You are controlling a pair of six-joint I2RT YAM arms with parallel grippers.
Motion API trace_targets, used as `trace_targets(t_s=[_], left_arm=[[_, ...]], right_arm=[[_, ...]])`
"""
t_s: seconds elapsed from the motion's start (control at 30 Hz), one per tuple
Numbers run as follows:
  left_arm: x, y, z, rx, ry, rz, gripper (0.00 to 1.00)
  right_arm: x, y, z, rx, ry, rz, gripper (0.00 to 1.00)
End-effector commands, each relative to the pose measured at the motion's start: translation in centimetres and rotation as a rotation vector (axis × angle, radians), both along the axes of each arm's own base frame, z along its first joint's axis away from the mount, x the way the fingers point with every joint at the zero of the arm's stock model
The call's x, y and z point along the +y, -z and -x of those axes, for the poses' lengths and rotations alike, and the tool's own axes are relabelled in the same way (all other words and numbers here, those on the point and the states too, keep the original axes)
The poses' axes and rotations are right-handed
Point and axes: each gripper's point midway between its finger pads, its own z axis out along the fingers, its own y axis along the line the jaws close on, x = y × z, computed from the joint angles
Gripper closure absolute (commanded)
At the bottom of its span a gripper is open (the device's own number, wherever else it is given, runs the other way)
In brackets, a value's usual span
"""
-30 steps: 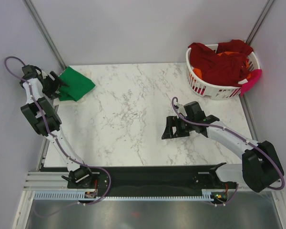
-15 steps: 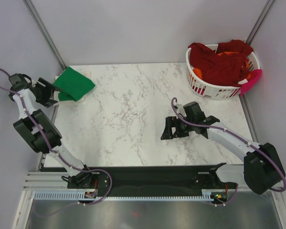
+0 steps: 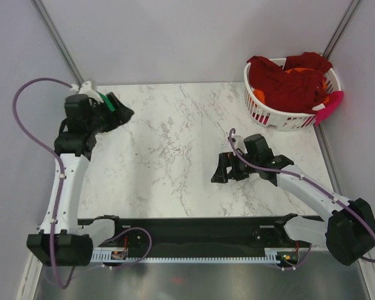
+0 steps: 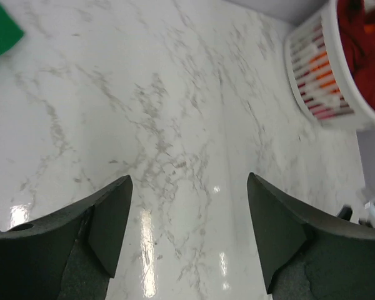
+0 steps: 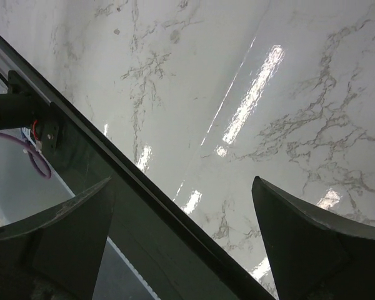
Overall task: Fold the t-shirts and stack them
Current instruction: Neatly place the folded tshirt to the corner
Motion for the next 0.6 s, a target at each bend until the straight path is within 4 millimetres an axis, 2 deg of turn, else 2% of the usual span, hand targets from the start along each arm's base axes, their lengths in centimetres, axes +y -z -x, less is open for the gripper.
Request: trace_targets(t_s=[0.0, 0.03, 0.1, 0.13, 0.17, 0.2, 0.23, 0.27, 0.3, 0.33, 0.37, 0.43, 0.5, 0.57], left_arm=[[-4.9, -0.9, 2.1, -0.129, 0.203, -0.31, 0.19], [-6.8, -1.3, 2.9, -0.171, 0.259, -0.417, 0.19], [-7.4, -2.0, 3.7, -0.218, 0.249, -0.51, 0.19], [-8.4, -2.3, 4.2, -0.25, 0.281, -0.585, 0.18], [-8.7, -2.8, 4.1, -0.279, 0.272, -0.61, 0.18], [-8.9, -2.1, 4.0, -0.284, 0.28, -0.659, 0.16], [-8.9, -3.2, 3.0, -0.355, 0.242, -0.685, 0.14], [-8.7, -3.1, 2.5, -0.38, 0.213, -0.702, 0.1], [-8.6, -1.1, 2.1, -0.383, 0.199, -0.72, 0.01], [-8.8, -1.3, 1.9, -0.43, 0.197, -0.716, 0.0], [-9.6, -3.8, 1.6, -0.561, 0.18, -0.663, 0.0], [-10.1, -4.6, 2.8, -0.659, 0.179, -0.522, 0.0], [-9.5, -7.0, 3.3, -0.752, 0.089, -0.364, 0.0], [-10.9, -7.9, 3.3, -0.794, 0.174, -0.377, 0.0]], right_arm=[[0.2, -1.4, 0.3, -0.064, -0.002, -0.053, 0.02], [0.3, -2.5, 0.3, -0.105, 0.001, -0.079, 0.02], [0.1, -3.3, 0.2, -0.139, 0.031, -0.099, 0.02], [-0.1, -4.6, 0.2, -0.186, 0.046, -0.119, 0.02], [-0.6, -5.2, -0.4, -0.223, 0.097, -0.112, 0.02], [-1.0, -6.0, -0.6, -0.262, 0.126, -0.116, 0.02], [-1.8, -8.4, -0.5, -0.352, 0.164, -0.154, 0.02], [-2.9, -9.7, -1.1, -0.417, 0.239, -0.155, 0.02], [-3.6, -10.7, -1.0, -0.465, 0.277, -0.169, 0.02], [-4.9, -12.9, -0.5, -0.549, 0.333, -0.209, 0.02], [-5.8, -13.6, -0.5, -0.582, 0.378, -0.215, 0.02], [-7.9, -14.6, -0.8, -0.629, 0.494, -0.201, 0.02], [-8.6, -15.7, -0.8, -0.646, 0.525, -0.2, 0.02], [-8.5, -16.4, -0.8, -0.651, 0.517, -0.198, 0.02]])
